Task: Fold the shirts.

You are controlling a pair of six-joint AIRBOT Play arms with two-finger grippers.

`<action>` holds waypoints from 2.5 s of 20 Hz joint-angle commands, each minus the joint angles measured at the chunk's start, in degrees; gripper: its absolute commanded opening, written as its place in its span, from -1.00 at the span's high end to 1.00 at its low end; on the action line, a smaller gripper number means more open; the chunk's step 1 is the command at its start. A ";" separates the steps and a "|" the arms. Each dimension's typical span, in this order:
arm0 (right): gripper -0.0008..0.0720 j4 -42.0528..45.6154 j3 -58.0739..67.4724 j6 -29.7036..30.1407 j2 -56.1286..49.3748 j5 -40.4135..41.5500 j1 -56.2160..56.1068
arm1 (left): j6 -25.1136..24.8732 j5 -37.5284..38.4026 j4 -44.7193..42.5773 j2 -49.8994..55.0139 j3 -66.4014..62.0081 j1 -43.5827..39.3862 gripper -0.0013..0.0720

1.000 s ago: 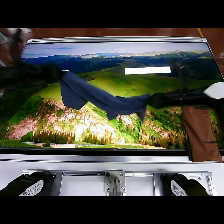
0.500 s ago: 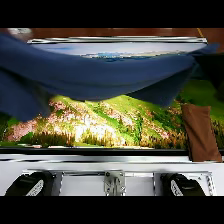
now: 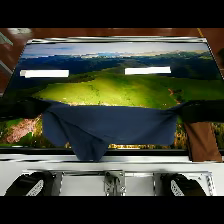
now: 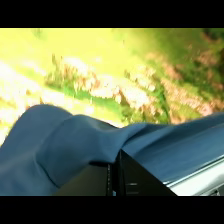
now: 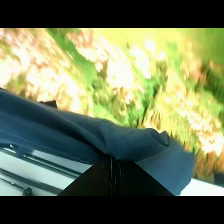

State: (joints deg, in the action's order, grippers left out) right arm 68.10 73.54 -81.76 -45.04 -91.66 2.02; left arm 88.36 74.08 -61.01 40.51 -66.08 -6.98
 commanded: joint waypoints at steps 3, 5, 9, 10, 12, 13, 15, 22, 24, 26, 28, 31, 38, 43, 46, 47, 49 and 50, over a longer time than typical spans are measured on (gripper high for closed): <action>0.79 3.50 -15.06 -7.37 -14.08 20.79 -0.37 | 0.39 -18.03 -0.13 11.98 12.11 0.07 0.87; 0.79 -0.98 -15.04 -7.61 -22.69 30.27 -1.20 | 0.02 -25.40 0.87 19.74 10.34 0.42 0.87; 0.79 -15.87 -15.04 -7.08 -37.05 44.37 -1.14 | -0.20 -33.53 4.79 33.75 5.46 1.70 0.86; 0.79 -18.05 -15.04 -6.99 -39.30 45.94 -1.18 | -0.20 -34.01 7.26 36.65 5.25 1.57 0.86; 0.79 -20.83 -15.04 -5.88 -42.38 46.80 -1.18 | -0.20 -32.57 12.74 41.40 5.29 1.46 0.86; 0.79 -21.18 -15.04 -4.96 -43.06 46.80 -1.16 | -0.20 -31.23 15.10 43.19 5.29 1.46 0.86; 0.63 -21.66 -15.04 -3.19 -42.88 46.88 -1.14 | -0.20 -28.65 18.21 45.03 5.25 1.79 0.62; -0.84 -7.17 -5.64 7.32 -34.25 21.31 12.44 | -0.09 6.99 13.62 42.58 -1.66 19.43 -0.40; -0.84 -1.60 -5.42 7.23 -31.41 13.81 19.43 | -0.26 11.63 5.51 38.21 -0.22 23.04 -0.28; -0.84 -3.78 -6.91 6.88 -30.80 11.13 26.23 | -0.92 11.41 0.96 32.65 5.46 24.20 -0.42; -0.84 -7.91 -10.29 7.85 -30.86 12.00 30.38 | -1.77 10.29 1.01 28.24 15.23 23.96 -0.73; -0.84 -7.98 -14.73 8.79 -30.86 13.25 31.06 | -5.31 7.89 3.41 25.22 30.21 22.62 -0.73; -0.84 -9.31 -16.52 8.81 -30.88 16.31 30.95 | -6.69 -7.41 13.31 26.08 44.63 15.56 -0.67; -0.84 -9.35 -16.52 8.76 -31.80 16.94 30.95 | -6.60 -15.96 20.37 29.16 45.13 9.55 -0.63; -0.84 -9.66 -16.52 8.76 -35.56 15.37 29.64 | -5.64 -18.75 22.47 29.49 45.05 8.57 0.48; -0.84 -9.62 -16.52 8.79 -37.07 15.45 28.26 | -5.86 -18.73 22.47 29.46 44.81 8.57 0.72; -0.84 -9.68 -16.52 8.96 -39.93 17.25 24.92 | -8.79 -17.31 22.49 29.35 43.80 8.57 0.86; -0.84 -10.14 -16.52 8.87 -41.55 18.56 23.34 | -9.16 -16.48 22.47 29.11 43.17 8.57 0.86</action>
State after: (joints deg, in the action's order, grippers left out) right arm 58.50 57.01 -72.88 -82.89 -75.11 28.82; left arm 81.21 57.23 -39.59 69.71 -21.98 2.04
